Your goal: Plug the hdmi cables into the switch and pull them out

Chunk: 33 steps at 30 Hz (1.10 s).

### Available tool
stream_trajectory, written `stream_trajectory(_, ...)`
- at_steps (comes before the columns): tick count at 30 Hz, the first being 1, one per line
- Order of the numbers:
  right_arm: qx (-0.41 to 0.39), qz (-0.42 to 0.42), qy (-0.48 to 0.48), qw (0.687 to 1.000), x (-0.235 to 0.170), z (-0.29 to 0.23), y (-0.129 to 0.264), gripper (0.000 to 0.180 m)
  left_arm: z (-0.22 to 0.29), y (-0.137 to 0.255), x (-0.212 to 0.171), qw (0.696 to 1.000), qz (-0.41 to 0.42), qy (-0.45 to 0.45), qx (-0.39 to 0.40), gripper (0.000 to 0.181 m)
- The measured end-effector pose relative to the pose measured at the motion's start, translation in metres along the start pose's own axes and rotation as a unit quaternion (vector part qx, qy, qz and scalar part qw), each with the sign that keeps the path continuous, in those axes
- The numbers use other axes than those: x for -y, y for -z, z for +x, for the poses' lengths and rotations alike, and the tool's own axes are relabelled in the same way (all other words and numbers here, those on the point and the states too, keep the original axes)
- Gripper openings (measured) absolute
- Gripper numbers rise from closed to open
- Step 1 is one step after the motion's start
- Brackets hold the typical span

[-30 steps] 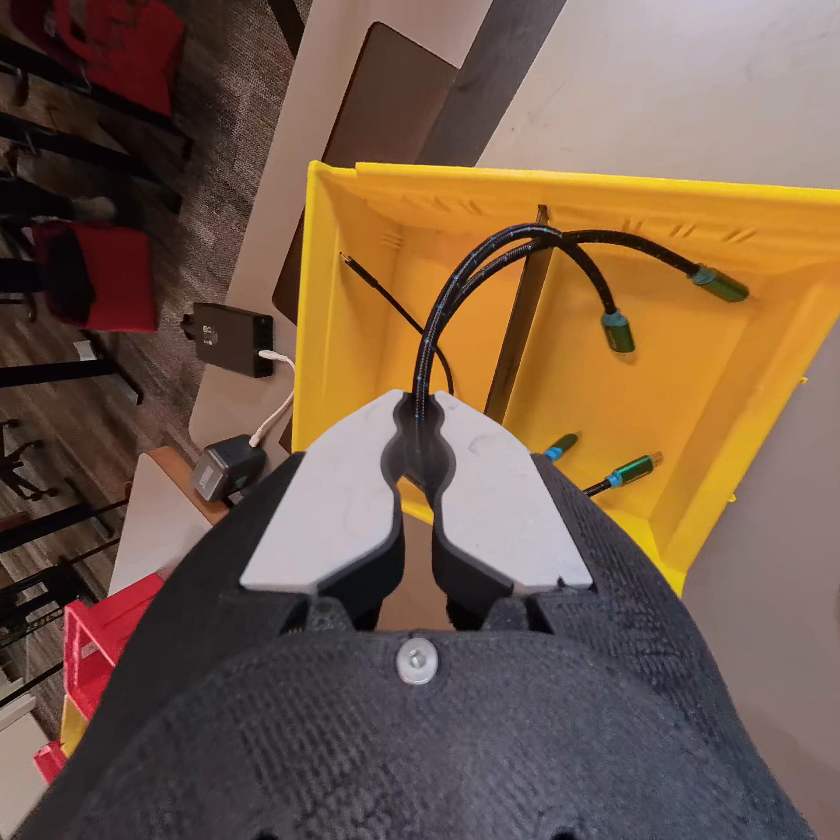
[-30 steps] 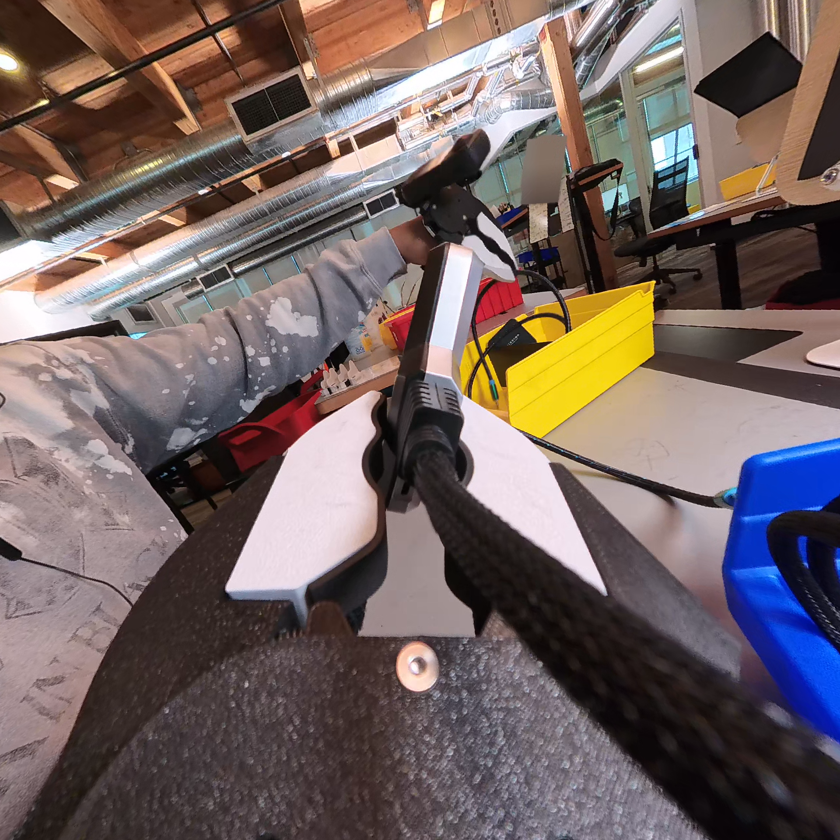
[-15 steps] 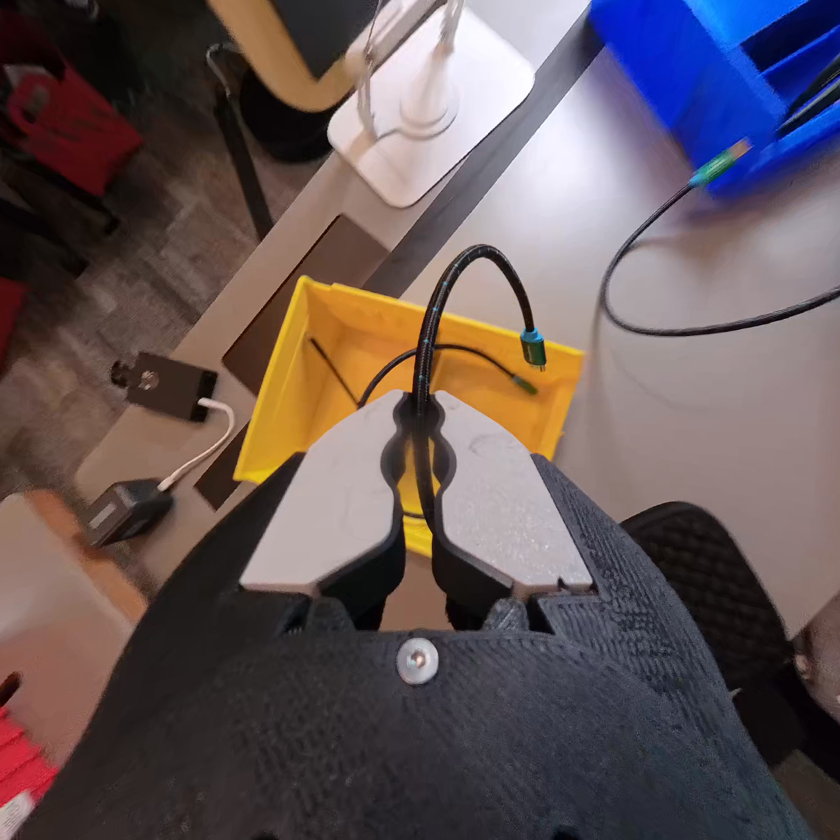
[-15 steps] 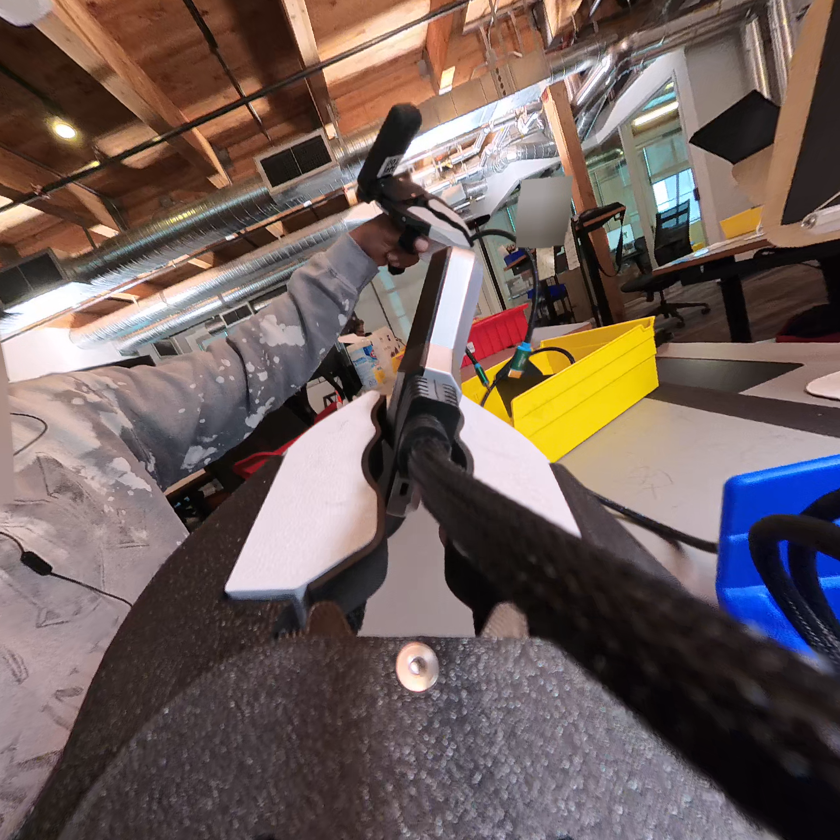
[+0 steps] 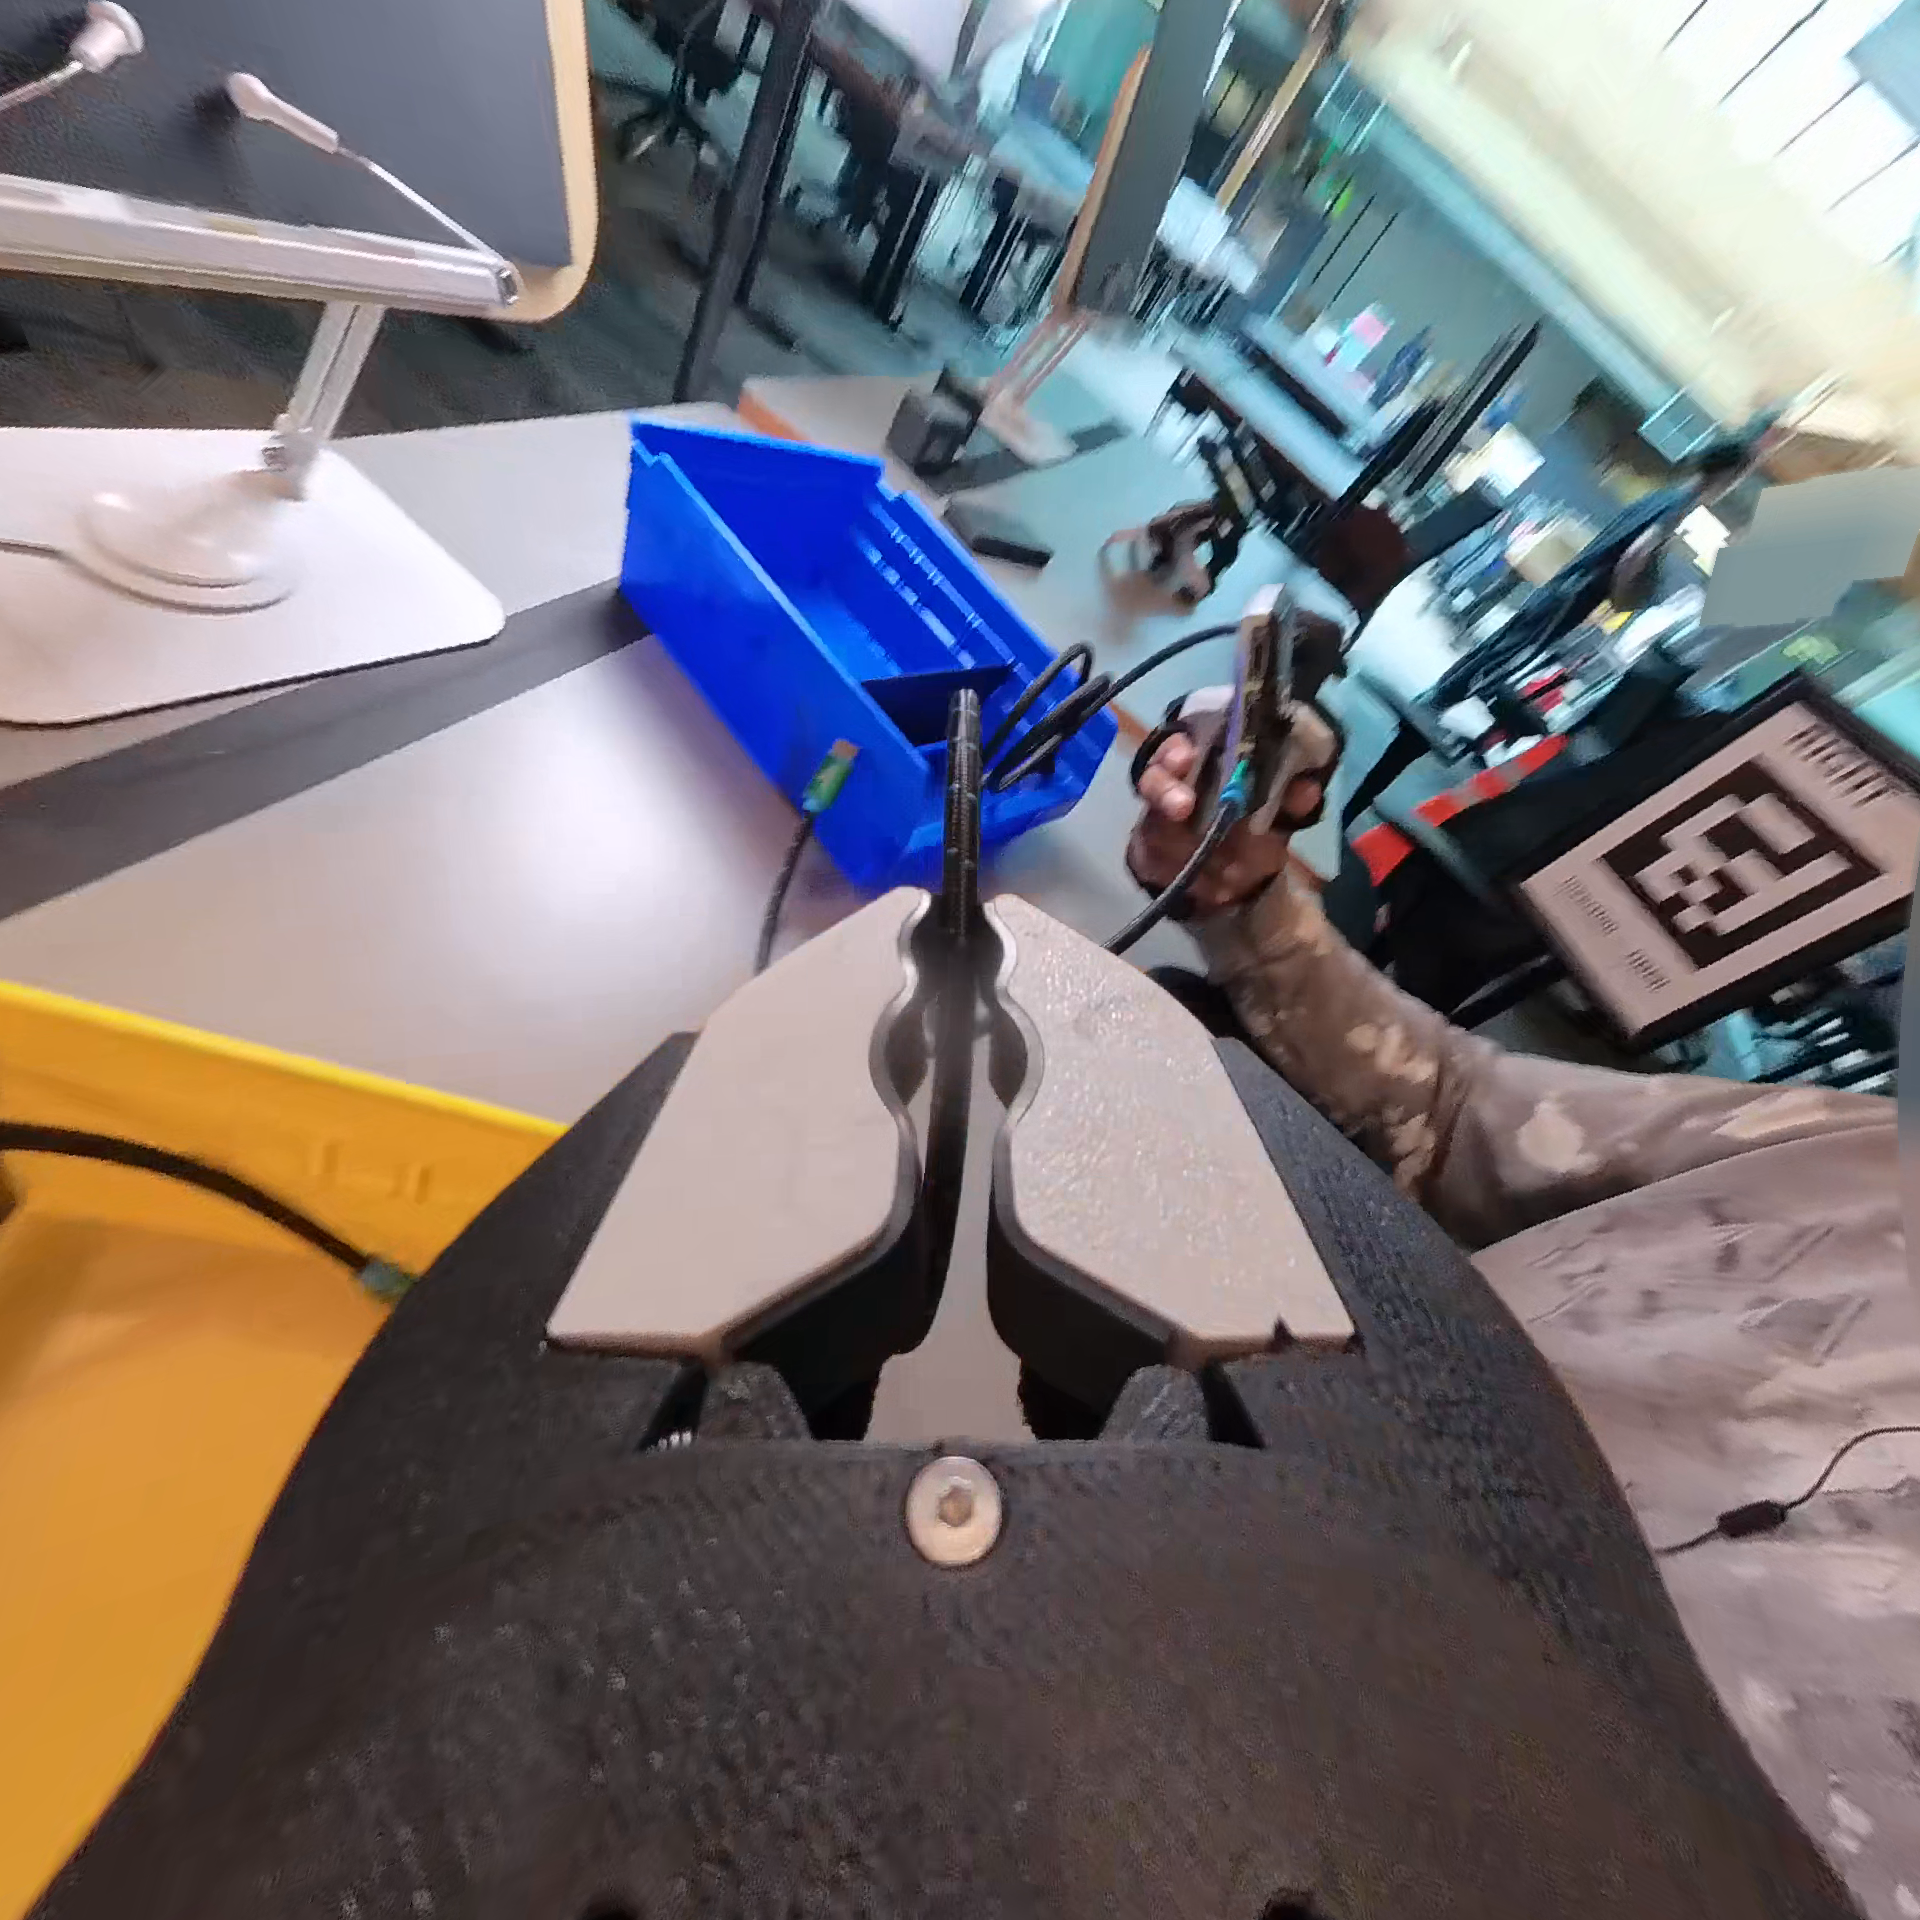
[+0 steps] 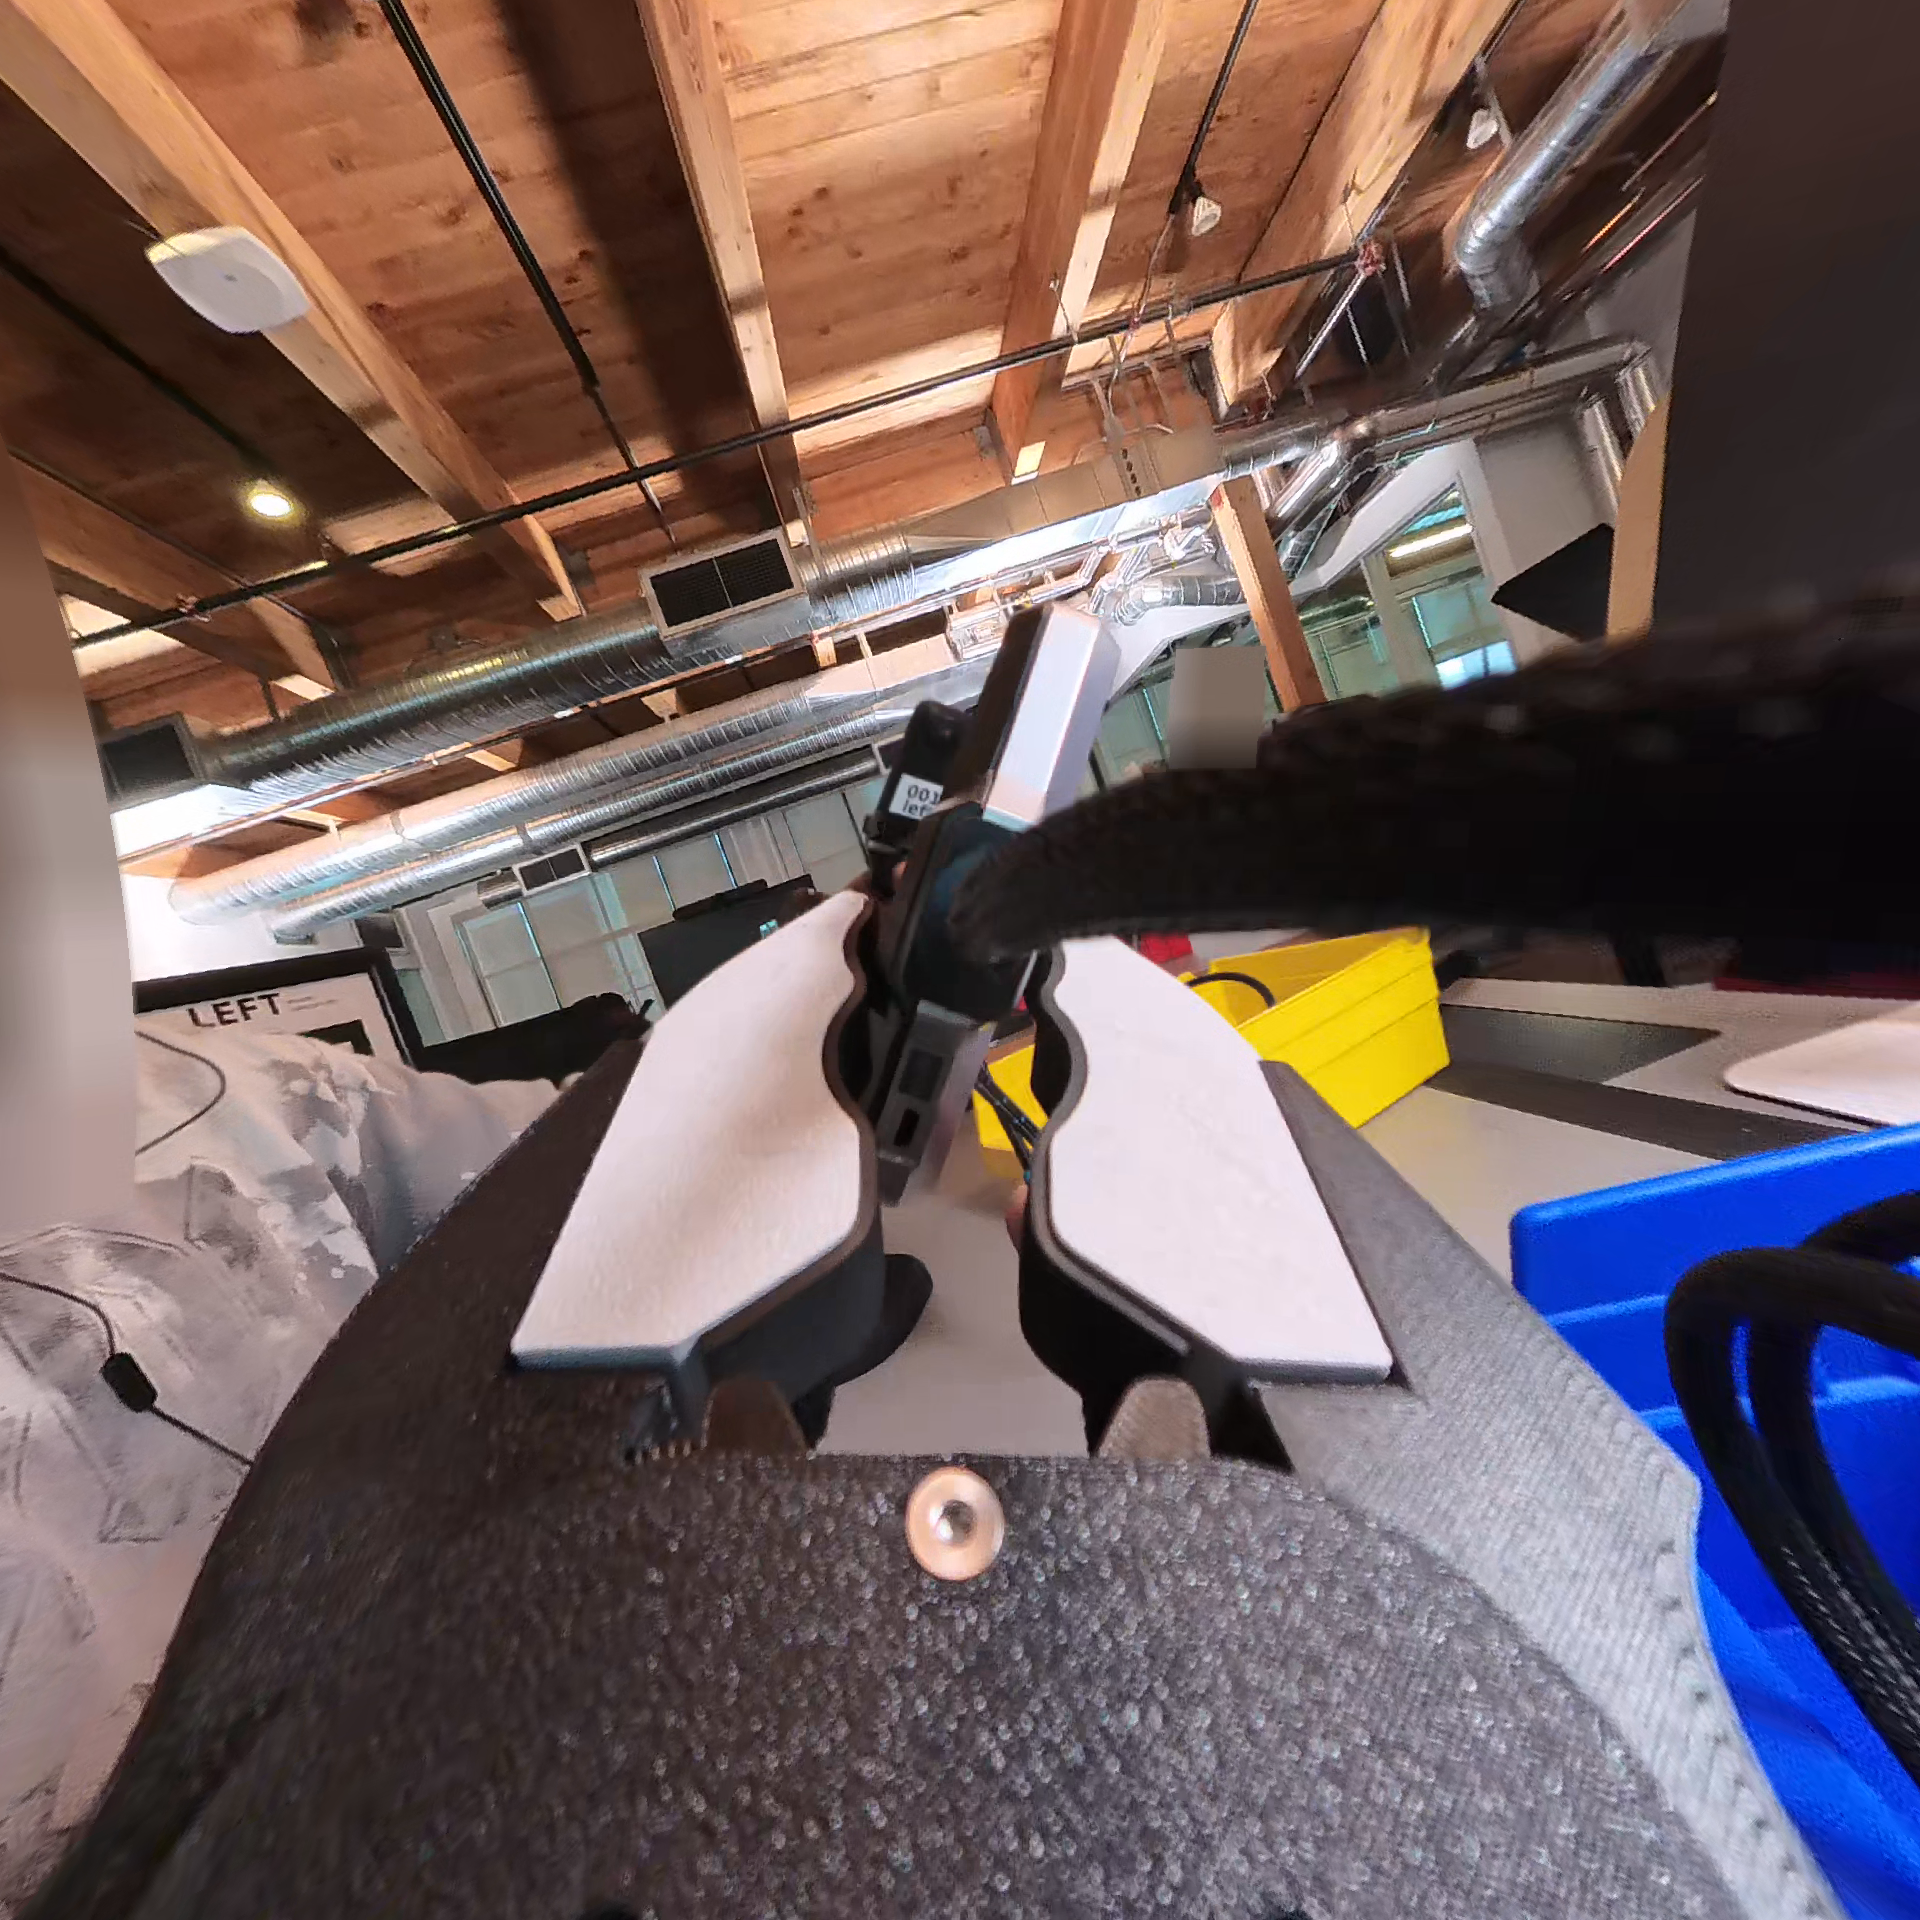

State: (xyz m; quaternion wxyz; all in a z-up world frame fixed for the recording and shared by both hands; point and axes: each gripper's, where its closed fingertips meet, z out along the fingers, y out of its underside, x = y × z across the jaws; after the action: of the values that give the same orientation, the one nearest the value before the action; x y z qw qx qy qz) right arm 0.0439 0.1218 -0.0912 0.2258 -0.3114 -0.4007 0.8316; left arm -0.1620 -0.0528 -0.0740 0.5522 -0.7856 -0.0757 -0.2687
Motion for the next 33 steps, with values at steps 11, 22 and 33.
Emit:
stream_trajectory(11,0.039,-0.052,-0.009,0.998,-0.02,-0.009,-0.004,0.026,0.011,0.024,0.024,0.986,0.144,-0.044,-0.073,0.007)
stream_trajectory(22,0.034,-0.06,-0.01,0.998,-0.023,-0.007,-0.004,0.026,-0.069,0.099,0.048,0.975,0.139,-0.17,0.024,0.007)
stream_trajectory(33,0.024,-0.066,-0.022,0.997,-0.031,0.001,-0.004,0.026,-0.166,0.149,-0.031,0.954,-0.043,-0.176,0.239,0.02)
